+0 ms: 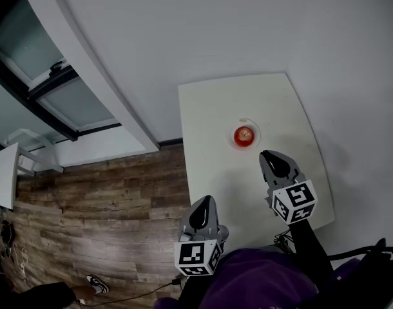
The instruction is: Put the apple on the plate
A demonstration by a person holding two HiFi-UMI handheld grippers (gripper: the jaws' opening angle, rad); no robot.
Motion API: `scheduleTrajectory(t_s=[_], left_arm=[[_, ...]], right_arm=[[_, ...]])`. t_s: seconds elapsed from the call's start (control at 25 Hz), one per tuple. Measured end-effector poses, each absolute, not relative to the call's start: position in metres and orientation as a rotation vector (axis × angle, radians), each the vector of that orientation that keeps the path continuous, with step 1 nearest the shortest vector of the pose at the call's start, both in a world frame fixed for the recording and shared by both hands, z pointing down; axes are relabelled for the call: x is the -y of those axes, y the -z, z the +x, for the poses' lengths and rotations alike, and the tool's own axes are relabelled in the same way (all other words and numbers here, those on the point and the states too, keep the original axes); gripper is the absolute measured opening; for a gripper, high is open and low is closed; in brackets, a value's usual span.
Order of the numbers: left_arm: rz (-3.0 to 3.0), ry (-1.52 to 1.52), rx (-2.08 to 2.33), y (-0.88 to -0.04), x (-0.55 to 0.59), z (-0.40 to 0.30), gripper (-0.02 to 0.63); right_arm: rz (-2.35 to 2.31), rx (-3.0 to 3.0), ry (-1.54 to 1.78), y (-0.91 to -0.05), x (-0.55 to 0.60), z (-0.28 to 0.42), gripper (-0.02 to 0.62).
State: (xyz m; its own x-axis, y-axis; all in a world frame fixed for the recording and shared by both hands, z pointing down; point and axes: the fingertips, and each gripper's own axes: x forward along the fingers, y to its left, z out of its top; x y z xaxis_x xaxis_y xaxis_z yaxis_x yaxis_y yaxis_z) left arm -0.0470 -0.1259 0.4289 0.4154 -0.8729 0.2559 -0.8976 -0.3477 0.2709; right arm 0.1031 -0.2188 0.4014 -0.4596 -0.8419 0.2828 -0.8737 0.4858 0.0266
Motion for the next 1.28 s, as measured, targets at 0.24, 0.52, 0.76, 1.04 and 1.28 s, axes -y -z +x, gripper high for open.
scheduleTrajectory(t_s=[0.24, 0.52, 0.76, 1.04, 1.28], left_arm=[[2.33, -0.078, 1.526, -0.421, 0.121, -0.049, 0.008], [2.348, -0.07, 1.521, -0.416, 0.117, -0.047, 0.008], [2.356, -0.069, 1.506, -0.415, 0.115, -0.046, 0.008], [2.355, -0.055, 1.498, -0.416, 0.114, -0.046, 0.008], [2.362, -0.057, 1.493, -0.416, 0.114, -0.045, 0.008]], right_arm=[[1.474, 2.489, -0.173, -0.393, 0.207, 0.102, 0.012], [1.494, 2.48, -0.159, -0.387, 0.201, 0.107, 0.011], [1.495, 2.465, -0.155, -0.388, 0.197, 0.106, 0.011], [1.49, 2.456, -0.158, -0.392, 0.193, 0.103, 0.011], [1.489, 2.448, -0.163, -0.394, 0.192, 0.104, 0.011]])
